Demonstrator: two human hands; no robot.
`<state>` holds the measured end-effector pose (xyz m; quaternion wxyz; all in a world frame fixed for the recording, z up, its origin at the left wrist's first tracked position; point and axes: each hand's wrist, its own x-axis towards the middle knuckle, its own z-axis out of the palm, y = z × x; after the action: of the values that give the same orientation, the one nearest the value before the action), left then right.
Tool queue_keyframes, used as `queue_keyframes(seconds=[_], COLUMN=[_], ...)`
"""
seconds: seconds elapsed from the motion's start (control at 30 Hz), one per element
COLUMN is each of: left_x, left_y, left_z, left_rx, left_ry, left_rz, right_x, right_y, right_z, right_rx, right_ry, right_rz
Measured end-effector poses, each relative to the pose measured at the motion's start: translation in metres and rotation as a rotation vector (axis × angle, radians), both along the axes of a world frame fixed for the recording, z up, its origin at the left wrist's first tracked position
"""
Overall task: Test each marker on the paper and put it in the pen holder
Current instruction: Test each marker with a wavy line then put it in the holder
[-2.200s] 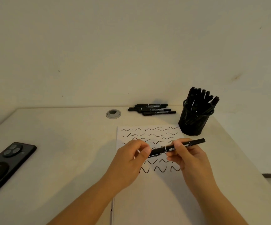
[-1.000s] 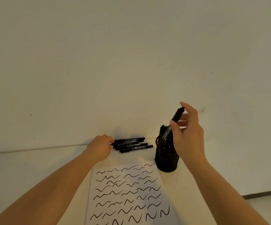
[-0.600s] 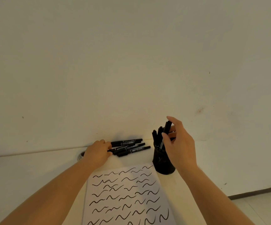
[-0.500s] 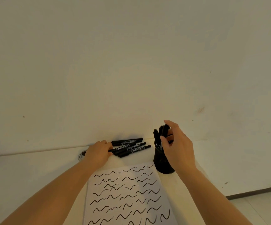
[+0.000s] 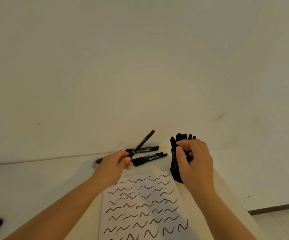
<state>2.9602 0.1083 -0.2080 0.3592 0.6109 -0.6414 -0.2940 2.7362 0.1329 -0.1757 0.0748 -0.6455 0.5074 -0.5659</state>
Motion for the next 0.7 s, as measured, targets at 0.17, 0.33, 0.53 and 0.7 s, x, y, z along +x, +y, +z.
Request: queue_keyframes(seconds=[0.17, 0.33, 0.53, 0.7], left_x=[-0.015, -0.014, -0.011, 0.008], left_y=[0.066, 0.1, 0.134, 0.153], left_z=[0.013, 0.017, 0.008, -0.015], left_rx=[0.008, -0.024, -0.164, -0.403], left_ry=[0.101, 0.041, -0.111, -0.628], left_rz=[-0.185, -0.202, -0.088, 0.023], right_x=[0.039, 0.06, 0.078, 0.074], right_y=[0.039, 0.058, 0.074, 0.075], right_z=[-0.008, -0.014, -0.029, -0.036], right_rx=[0.383, 0.488, 0.583, 0.677], right_ry=[-0.262, -0.318, -0.426, -0.652], right_rz=[0.314, 0.422, 0.352, 0.113])
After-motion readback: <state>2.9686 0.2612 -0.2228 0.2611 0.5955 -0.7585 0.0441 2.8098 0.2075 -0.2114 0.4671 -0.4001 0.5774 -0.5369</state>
